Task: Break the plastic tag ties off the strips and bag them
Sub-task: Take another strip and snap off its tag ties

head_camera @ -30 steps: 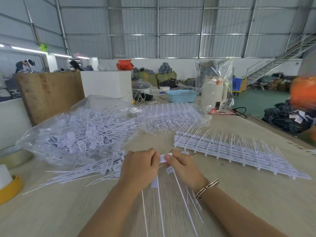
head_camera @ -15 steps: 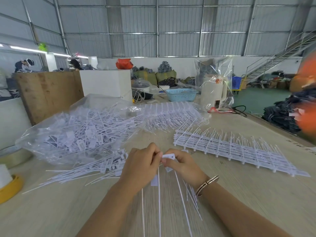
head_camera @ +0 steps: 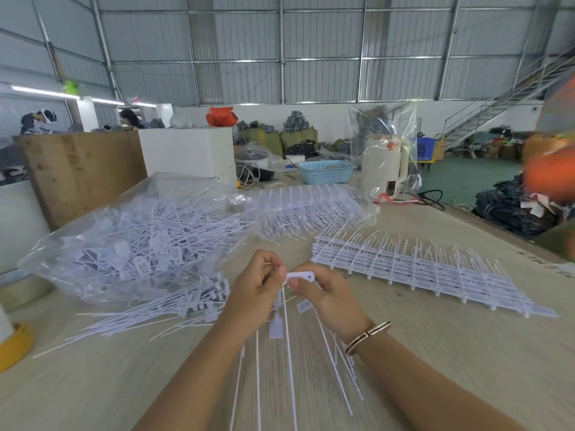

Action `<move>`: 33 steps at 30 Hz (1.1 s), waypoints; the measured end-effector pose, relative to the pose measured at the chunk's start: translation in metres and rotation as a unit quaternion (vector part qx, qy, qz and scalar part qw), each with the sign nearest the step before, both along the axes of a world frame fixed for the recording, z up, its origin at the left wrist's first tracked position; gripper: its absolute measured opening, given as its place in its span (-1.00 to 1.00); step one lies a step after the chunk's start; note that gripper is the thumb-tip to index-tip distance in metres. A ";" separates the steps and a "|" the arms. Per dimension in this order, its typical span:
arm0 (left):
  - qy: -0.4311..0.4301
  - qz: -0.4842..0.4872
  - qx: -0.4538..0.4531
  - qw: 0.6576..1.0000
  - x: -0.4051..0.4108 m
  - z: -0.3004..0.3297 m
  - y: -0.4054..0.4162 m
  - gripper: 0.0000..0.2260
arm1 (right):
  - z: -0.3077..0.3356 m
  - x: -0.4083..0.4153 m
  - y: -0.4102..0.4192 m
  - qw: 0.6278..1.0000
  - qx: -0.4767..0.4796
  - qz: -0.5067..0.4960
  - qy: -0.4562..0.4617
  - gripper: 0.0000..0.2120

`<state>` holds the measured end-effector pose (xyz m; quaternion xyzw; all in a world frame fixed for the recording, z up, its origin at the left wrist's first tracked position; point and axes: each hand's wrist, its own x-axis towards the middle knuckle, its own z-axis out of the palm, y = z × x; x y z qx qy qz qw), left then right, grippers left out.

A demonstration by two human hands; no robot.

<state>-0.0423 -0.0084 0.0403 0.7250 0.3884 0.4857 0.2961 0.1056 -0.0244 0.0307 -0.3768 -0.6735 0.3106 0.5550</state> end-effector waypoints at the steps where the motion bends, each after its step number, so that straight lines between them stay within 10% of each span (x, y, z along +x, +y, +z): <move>1: -0.008 -0.001 -0.006 1.000 0.000 0.000 0.000 -0.90 | 0.000 -0.001 -0.001 1.000 0.006 0.000 0.002 -0.91; 23: -0.189 0.032 -0.057 0.980 -0.015 0.013 0.006 -0.73 | -0.001 0.056 0.029 0.950 -0.097 0.005 0.296 -0.84; 28: 0.020 0.109 0.049 0.993 -0.016 0.003 0.003 -0.64 | -0.010 0.043 0.026 0.990 -0.122 -0.072 -0.011 -0.84; 33: 0.124 0.119 0.082 0.982 -0.015 0.001 0.001 -0.73 | -0.019 0.031 0.025 0.939 -0.021 -0.177 -0.293 -0.93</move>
